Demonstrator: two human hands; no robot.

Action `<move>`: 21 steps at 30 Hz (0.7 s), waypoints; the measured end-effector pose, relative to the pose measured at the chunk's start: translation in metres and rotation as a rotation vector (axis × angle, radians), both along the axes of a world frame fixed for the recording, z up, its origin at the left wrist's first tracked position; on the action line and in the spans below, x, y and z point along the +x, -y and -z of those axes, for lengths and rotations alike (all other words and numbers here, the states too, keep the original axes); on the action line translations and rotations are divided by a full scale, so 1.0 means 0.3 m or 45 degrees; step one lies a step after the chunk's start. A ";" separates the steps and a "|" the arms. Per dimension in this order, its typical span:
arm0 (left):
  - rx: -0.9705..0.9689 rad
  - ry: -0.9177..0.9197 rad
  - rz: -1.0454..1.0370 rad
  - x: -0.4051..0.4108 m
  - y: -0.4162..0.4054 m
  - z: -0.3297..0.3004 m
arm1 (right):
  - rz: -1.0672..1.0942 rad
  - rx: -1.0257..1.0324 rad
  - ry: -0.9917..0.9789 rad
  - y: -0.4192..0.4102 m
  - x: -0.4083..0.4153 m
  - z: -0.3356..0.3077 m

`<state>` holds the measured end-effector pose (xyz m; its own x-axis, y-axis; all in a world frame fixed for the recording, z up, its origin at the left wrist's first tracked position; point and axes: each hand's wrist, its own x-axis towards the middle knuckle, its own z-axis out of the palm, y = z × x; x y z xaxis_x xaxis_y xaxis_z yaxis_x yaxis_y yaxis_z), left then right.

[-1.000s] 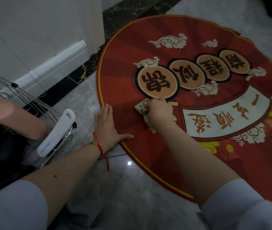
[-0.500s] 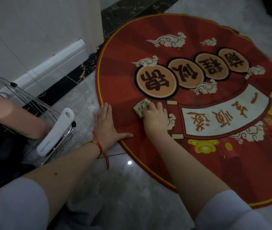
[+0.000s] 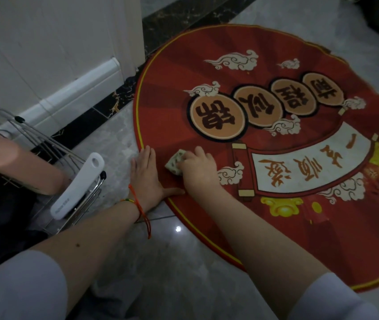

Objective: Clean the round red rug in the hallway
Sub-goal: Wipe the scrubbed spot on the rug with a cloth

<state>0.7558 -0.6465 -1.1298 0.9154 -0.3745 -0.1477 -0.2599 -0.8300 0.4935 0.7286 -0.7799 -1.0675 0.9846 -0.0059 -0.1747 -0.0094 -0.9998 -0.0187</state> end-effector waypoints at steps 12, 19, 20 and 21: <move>-0.029 -0.044 0.000 0.000 -0.005 -0.013 | -0.164 -0.020 0.013 -0.045 -0.051 0.006; -0.062 -0.040 0.002 0.000 -0.006 -0.010 | -0.127 0.149 -0.088 -0.014 -0.022 0.004; -0.048 -0.048 -0.001 0.002 -0.003 -0.012 | -0.064 0.152 -0.058 0.007 -0.001 0.004; -0.024 -0.037 -0.007 0.002 -0.001 -0.012 | 0.013 0.121 0.003 0.027 0.024 0.006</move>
